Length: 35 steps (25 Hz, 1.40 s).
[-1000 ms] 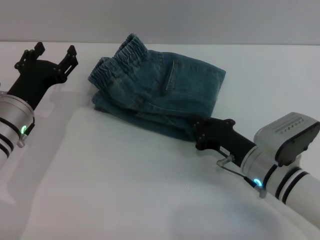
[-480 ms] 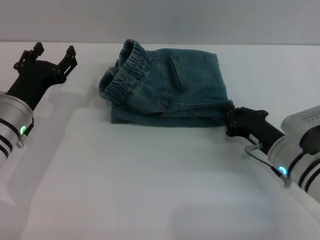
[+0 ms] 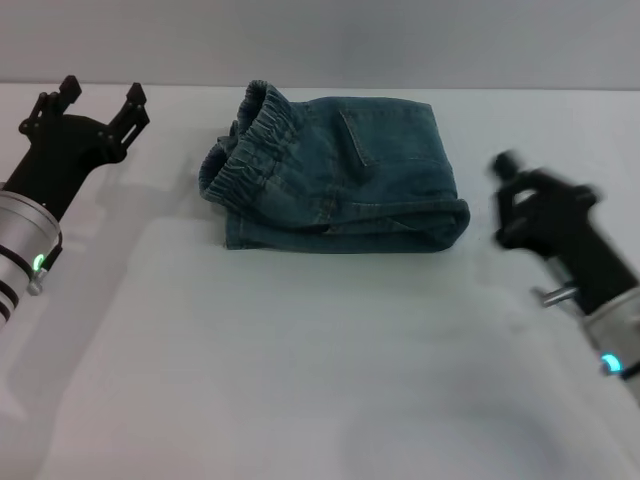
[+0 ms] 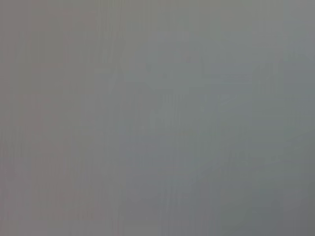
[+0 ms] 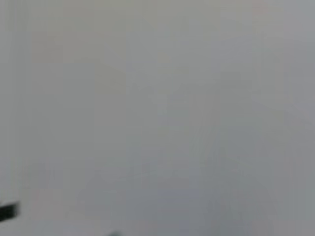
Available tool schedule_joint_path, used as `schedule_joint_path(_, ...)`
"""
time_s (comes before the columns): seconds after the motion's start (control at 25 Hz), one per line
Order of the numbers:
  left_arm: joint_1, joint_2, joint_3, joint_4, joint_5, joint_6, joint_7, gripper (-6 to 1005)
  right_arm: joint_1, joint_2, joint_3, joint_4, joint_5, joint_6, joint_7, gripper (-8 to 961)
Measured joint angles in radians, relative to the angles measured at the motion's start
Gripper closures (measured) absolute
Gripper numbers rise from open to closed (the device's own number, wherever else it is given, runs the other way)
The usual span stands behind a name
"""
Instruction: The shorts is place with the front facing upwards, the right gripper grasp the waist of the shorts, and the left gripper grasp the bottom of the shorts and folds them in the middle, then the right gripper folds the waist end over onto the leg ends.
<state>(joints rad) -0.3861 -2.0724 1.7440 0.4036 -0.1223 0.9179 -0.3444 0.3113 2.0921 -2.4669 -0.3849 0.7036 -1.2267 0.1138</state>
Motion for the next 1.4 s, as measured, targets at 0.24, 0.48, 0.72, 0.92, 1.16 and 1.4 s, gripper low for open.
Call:
schedule_joint_path(0.24, 0.005, 0.001, -0.001, -0.016, 0.000, 0.048, 0.020, 170, -0.083, 0.000, 0.158, 0.055, 0.157, -0.224, -0.140, 888)
schedule_joint_path(0.48, 0.014, -0.002, 0.016, -0.044, 0.000, 0.080, 0.101, 170, -0.157, 0.000, 0.246, 0.156, 0.289, -0.343, -0.037, 839)
schedule_joint_path(0.72, 0.016, -0.003, 0.016, -0.051, -0.001, 0.100, 0.095, 170, -0.163, 0.000, 0.255, 0.200, 0.287, -0.345, 0.026, 581)
schedule_joint_path(0.92, 0.019, -0.003, 0.008, -0.052, -0.002, 0.109, 0.095, 170, -0.165, 0.000, 0.255, 0.203, 0.286, -0.347, 0.027, 375)
schedule_joint_path(1.16, 0.027, -0.002, 0.005, -0.053, -0.011, 0.109, 0.102, 170, -0.164, 0.000, 0.260, 0.199, 0.291, -0.343, 0.027, 221)
schedule_joint_path(1.4, 0.031, -0.001, 0.009, -0.054, -0.012, 0.110, 0.107, 170, -0.161, 0.000, 0.261, 0.201, 0.290, -0.342, 0.027, 160)
